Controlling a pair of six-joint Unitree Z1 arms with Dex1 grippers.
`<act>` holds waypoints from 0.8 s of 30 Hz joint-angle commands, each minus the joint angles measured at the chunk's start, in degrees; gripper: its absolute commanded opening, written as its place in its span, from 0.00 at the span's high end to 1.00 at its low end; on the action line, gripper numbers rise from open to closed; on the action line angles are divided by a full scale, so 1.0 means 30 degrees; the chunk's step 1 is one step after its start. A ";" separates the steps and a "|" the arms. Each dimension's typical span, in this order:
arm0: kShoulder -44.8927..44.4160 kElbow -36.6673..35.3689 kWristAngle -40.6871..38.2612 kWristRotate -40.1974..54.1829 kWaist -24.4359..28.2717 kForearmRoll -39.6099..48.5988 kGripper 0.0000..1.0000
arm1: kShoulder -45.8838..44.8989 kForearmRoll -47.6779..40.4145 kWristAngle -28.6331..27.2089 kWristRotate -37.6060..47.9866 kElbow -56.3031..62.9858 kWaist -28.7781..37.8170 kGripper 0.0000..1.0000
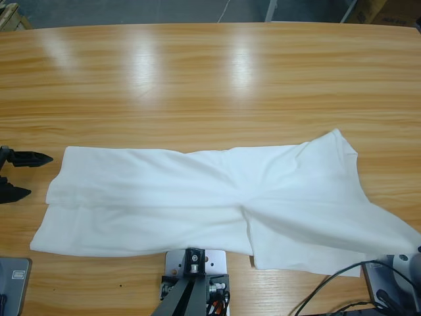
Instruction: Fold clothes
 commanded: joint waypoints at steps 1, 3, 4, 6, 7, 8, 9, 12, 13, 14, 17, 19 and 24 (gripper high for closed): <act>0.0324 0.0879 0.0243 0.0234 0.0166 -0.0659 0.03 | 0.1654 -0.1847 -0.0259 0.0546 0.0695 0.1046 1.00; 0.0283 0.0879 0.0219 0.0217 0.0166 -0.0647 0.03 | 0.2264 -0.2520 -0.0705 0.0564 0.0929 0.1046 1.00; 0.0225 0.0890 0.0219 0.0217 0.0166 -0.0641 0.03 | 0.2352 -0.2608 -0.0845 0.0622 0.0888 0.1046 1.00; 0.0236 0.0879 0.0219 0.0181 0.0166 -0.0641 0.03 | 0.2340 -0.2579 -0.0916 0.0687 0.0870 0.1046 1.00; 0.0283 0.0873 0.0219 0.0152 0.0166 -0.0641 0.03 | 0.2240 -0.2474 -0.0892 0.0693 0.0870 0.1046 1.00; 0.0342 0.0873 0.0219 0.0123 0.0166 -0.0659 0.03 | 0.2065 -0.2380 -0.0751 0.0751 0.0870 0.1046 1.00; 0.0406 0.0873 0.0219 0.0140 0.0166 -0.0670 0.03 | 0.2024 -0.2392 -0.0623 0.0810 0.0859 0.1058 1.00; 0.0529 0.0884 0.0219 0.0199 0.0166 -0.0670 0.03 | 0.3137 -0.3253 -0.0458 0.0681 0.0536 0.1070 1.00; 0.0588 0.0902 0.0219 0.0211 0.0166 -0.0670 0.03 | 0.3893 -0.3804 -0.0347 0.0622 0.0249 0.1075 1.00; 0.0611 0.0902 0.0219 0.0211 0.0166 -0.0670 0.03 | 0.4772 -0.4325 -0.0212 0.0581 -0.0190 0.1075 1.00; 0.0611 0.0966 0.0219 0.0211 0.0166 -0.0717 0.03 | 0.7801 -0.5491 -0.0066 0.0124 -0.1954 0.1075 1.00; 0.0611 0.1019 0.0219 0.0211 0.0166 -0.0729 0.03 | 0.9881 -0.5925 -0.0166 -0.0368 -0.3202 0.1070 1.00; 0.0500 0.1072 0.0219 0.0158 0.0166 -0.0717 0.03 | 1.3895 -0.6710 -0.0687 -0.1382 -0.4602 0.0226 1.00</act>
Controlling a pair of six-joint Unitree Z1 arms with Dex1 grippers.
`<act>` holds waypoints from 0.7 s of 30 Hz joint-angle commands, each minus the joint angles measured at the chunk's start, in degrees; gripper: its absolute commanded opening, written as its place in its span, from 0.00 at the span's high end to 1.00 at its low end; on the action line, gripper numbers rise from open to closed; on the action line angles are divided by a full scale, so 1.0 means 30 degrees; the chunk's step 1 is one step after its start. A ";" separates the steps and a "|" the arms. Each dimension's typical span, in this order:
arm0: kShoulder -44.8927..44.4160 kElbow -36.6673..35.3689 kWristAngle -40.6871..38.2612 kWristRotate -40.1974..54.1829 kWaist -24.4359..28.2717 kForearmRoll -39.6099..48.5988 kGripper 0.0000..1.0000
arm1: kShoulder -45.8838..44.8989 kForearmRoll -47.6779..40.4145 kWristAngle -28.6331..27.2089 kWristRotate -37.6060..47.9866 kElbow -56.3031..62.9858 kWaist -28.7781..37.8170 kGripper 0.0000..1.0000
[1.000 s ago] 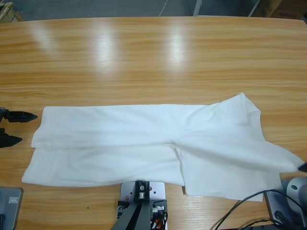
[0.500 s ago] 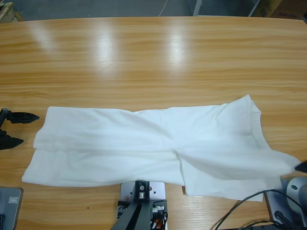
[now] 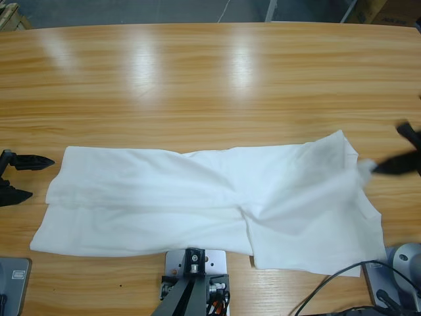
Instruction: Fold clothes
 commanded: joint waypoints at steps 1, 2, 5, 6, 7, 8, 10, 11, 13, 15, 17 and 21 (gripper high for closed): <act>0.0389 0.0650 0.0219 0.0135 0.0166 -0.0260 0.03 | 0.7054 -0.1349 -0.0452 -0.1575 -0.1903 -0.0765 1.00; 0.0389 0.0650 0.0219 0.0123 0.0166 -0.0249 0.03 | 0.7411 -0.1496 -0.0674 -0.1733 -0.1757 -0.0917 1.00; 0.0483 0.0650 0.0219 0.0123 0.0166 -0.0272 0.03 | 0.8015 -0.2205 -0.0809 -0.2120 -0.1153 -0.1392 1.00; 0.0512 0.0650 0.0225 0.0123 0.0166 -0.0278 0.03 | 0.8220 -0.2427 -0.0809 -0.2202 -0.1048 -0.1515 1.00; 0.0553 0.0638 0.0219 0.0123 0.0166 -0.0295 0.03 | 0.8472 -0.2638 -0.0733 -0.2266 -0.1007 -0.1591 1.00; 0.0565 0.0621 0.0219 0.0123 0.0166 -0.0307 0.03 | 0.8618 -0.2697 -0.0604 -0.2290 -0.1053 -0.1603 1.00; 0.0524 0.0621 0.0219 0.0123 0.0166 -0.0307 0.03 | 0.8079 -0.2603 -0.0745 -0.2290 -0.1077 -0.1603 0.07; 0.0506 0.0644 0.0219 0.0111 0.0166 -0.0307 0.03 | 0.7499 -0.2515 -0.0862 -0.2337 -0.0971 -0.1603 0.00; 0.0483 0.0668 0.0225 0.0065 0.0166 -0.0307 0.03 | 0.5882 -0.1912 -0.1003 -0.2577 -0.0725 -0.1603 0.00; 0.0506 0.0697 0.0237 -0.0006 0.0166 -0.0325 0.03 | 0.3157 -0.0763 -0.1378 -0.2536 -0.0280 -0.1603 0.00; 0.0547 0.0837 0.0219 -0.0094 0.0166 -0.0524 0.03 | 0.1031 -0.0336 -0.1419 -0.2319 0.0493 -0.1333 0.00; 0.0624 0.0849 0.0225 -0.0082 0.0166 -0.0688 0.03 | 0.0667 -0.1256 -0.1782 -0.3725 0.2140 -0.0695 0.00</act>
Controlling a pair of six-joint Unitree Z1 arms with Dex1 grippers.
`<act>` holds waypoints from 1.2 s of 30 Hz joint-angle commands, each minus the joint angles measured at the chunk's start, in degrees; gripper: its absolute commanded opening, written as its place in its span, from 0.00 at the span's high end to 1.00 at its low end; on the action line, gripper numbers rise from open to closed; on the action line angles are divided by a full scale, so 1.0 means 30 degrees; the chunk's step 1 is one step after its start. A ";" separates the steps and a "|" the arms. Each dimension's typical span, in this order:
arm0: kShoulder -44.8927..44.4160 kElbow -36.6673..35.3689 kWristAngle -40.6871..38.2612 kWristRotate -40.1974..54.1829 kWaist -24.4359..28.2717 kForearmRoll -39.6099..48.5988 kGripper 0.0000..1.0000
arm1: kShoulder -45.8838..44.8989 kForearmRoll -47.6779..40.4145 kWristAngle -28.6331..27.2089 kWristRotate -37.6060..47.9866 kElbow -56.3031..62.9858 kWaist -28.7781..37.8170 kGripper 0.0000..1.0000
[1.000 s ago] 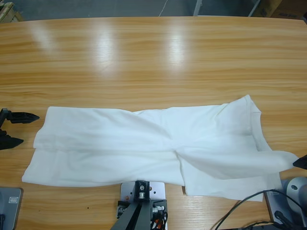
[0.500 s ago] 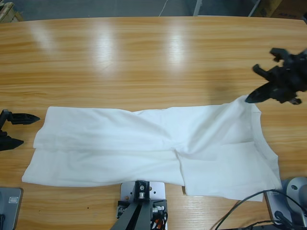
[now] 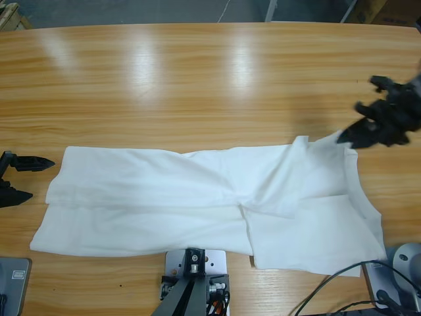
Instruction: Fold clothes
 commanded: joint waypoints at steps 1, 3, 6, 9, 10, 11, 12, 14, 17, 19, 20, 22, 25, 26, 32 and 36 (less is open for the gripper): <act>0.0592 0.0698 0.0225 -0.0071 0.0166 -0.0584 0.03 | -0.3363 -0.0398 -0.0513 -0.1770 0.3161 0.0666 0.00; 0.0487 0.0727 0.0219 -0.0024 0.0166 -0.0584 0.03 | -0.2590 -0.1236 0.0114 -0.2110 0.3900 0.0824 0.01; 0.0346 0.0756 0.0219 0.0251 0.0166 -0.0584 0.03 | -0.1822 -0.5167 0.0747 -0.2098 0.5798 0.1217 0.01; 0.0352 0.0756 0.0219 0.0515 0.0119 -0.0713 0.03 | -0.0650 -0.8407 0.1204 -0.2842 0.7122 0.1662 0.01; 0.0323 0.0739 0.0219 0.0609 0.0108 -0.0730 0.03 | -0.0468 -0.9198 0.1210 -0.2907 0.7544 0.1908 0.01; 0.0299 0.0756 0.0219 0.0632 0.0108 -0.0730 0.03 | -0.0304 -0.9802 0.1198 -0.2936 0.7931 0.2090 0.01; 0.0276 0.0756 0.0219 0.0632 0.0108 -0.0724 0.03 | -0.0099 -1.0335 0.1198 -0.2959 0.8312 0.2172 0.02; 0.0323 0.0756 0.0219 0.0603 0.0108 -0.0730 0.03 | 0.0112 -1.1032 0.1175 -0.2983 0.8728 0.2178 0.04; 0.0487 0.0756 0.0219 0.0603 0.0108 -0.0789 0.03 | 0.0264 -1.1044 0.1175 -0.2989 0.8698 0.2178 0.09; 0.0504 0.0756 0.0219 0.0603 0.0108 -0.0818 0.03 | 0.0457 -1.1038 0.1234 -0.2989 0.8698 0.2178 0.10; 0.0487 0.0774 0.0219 0.0603 0.0108 -0.0818 0.03 | 0.0493 -1.1015 0.1321 -0.2989 0.8698 0.2178 0.12; 0.0481 0.0838 0.0219 0.0574 0.0108 -0.0865 0.03 | 0.0381 -1.0628 0.1732 -0.2989 0.8599 0.2178 0.21; 0.0487 0.0914 0.0219 0.0574 0.0108 -0.0924 0.02 | -0.1119 -0.8320 0.2019 -0.2766 0.7948 0.2178 0.40; 0.0522 0.0950 0.0219 0.0585 0.0108 -0.0994 0.02 | -0.1675 -0.7341 0.2083 -0.2672 0.7661 0.2178 0.41; 0.0739 0.1049 0.0208 0.0574 0.0108 -0.1269 0.01 | -0.1459 -0.2185 0.2271 -0.2842 0.5786 0.2201 0.47; 0.0622 0.1090 0.0161 0.0568 0.0108 -0.1258 0.01 | 0.0475 0.0083 0.1503 -0.2731 0.4333 0.2207 0.26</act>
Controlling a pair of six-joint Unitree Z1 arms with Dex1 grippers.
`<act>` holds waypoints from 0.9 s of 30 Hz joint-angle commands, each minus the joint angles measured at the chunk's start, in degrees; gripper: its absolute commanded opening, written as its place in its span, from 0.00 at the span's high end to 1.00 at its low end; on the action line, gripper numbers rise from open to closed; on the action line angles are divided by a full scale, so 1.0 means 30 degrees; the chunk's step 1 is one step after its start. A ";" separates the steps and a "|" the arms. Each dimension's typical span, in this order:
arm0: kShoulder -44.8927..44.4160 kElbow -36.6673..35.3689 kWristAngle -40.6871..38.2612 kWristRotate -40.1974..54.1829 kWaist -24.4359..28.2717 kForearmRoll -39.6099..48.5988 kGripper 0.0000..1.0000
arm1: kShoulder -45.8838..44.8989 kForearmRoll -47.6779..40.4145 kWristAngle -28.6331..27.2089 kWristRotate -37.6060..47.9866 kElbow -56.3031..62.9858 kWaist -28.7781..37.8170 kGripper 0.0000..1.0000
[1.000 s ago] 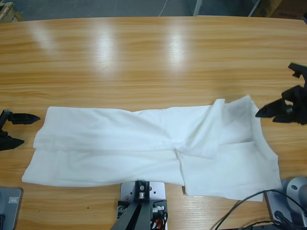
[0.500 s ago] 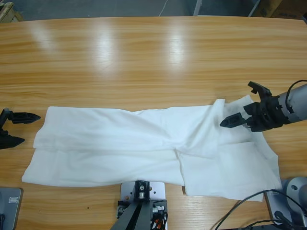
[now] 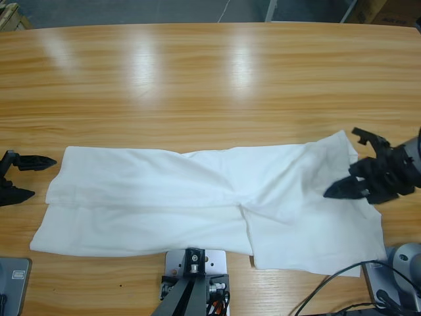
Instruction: Fold clothes
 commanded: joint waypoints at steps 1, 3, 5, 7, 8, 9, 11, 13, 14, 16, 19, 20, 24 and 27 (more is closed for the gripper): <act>0.0454 0.0636 0.0160 0.0099 0.0108 -0.0263 0.01 | 0.2440 0.4514 -0.0713 0.0142 -0.2356 0.0206 0.25; 0.0413 0.0666 0.0160 0.0099 0.0108 -0.0274 0.01 | 0.1830 0.4749 -0.1580 0.0699 -0.2415 0.0206 0.25; 0.0378 0.0666 0.0131 0.0099 0.0108 -0.0286 0.01 | -0.0426 0.4186 -0.2037 0.0804 -0.2415 0.0862 0.26; 0.0430 0.0666 0.0131 0.0128 0.0108 -0.0292 0.01 | -0.3484 0.3243 -0.2131 0.1050 -0.2333 0.2773 0.26; 0.0471 0.0654 0.0119 0.0146 0.0108 -0.0321 0.01 | -0.4258 0.3178 -0.2108 0.1531 -0.2268 0.3394 0.28; 0.0506 0.0631 0.0102 0.0169 0.0091 -0.0356 0.00 | -0.4668 0.3149 -0.2014 0.1964 -0.2174 0.3786 0.34; 0.0559 0.0607 0.0073 0.0275 -0.0062 -0.0380 0.00 | -0.5113 0.2915 -0.1979 0.2580 -0.1799 0.4653 0.43; 0.0577 0.0549 0.0073 0.0362 -0.0331 -0.0374 0.00 | -0.5213 0.2276 -0.1961 0.3517 -0.1225 0.5450 0.48; 0.0583 0.0549 0.0084 0.0362 -0.0583 -0.0356 0.00 | -0.5166 0.1702 -0.1949 0.4162 -0.0809 0.5814 0.48; 0.0659 0.0531 0.0102 0.0468 -0.0993 -0.0356 0.00 | -0.4779 -0.0161 -0.1891 0.5750 0.0369 0.6540 0.48; 0.0946 0.0455 0.0143 0.0603 -0.1486 -0.0350 0.00 | -0.3584 -0.3290 -0.1897 0.8269 0.2314 0.7448 0.47; 0.1028 0.0431 0.0160 0.0609 -0.1579 -0.0350 0.00 | -0.3338 -0.4175 -0.1955 0.9119 0.2888 0.7624 0.47; 0.1245 0.0402 0.0184 0.0597 -0.1679 -0.0350 0.00 | -0.2816 -0.6443 -0.2412 1.1673 0.4048 0.7911 0.47; 0.1397 0.0367 0.0184 0.0597 -0.1679 -0.0380 0.00 | -0.1457 -0.8798 -0.2389 1.3021 0.4558 0.8362 0.47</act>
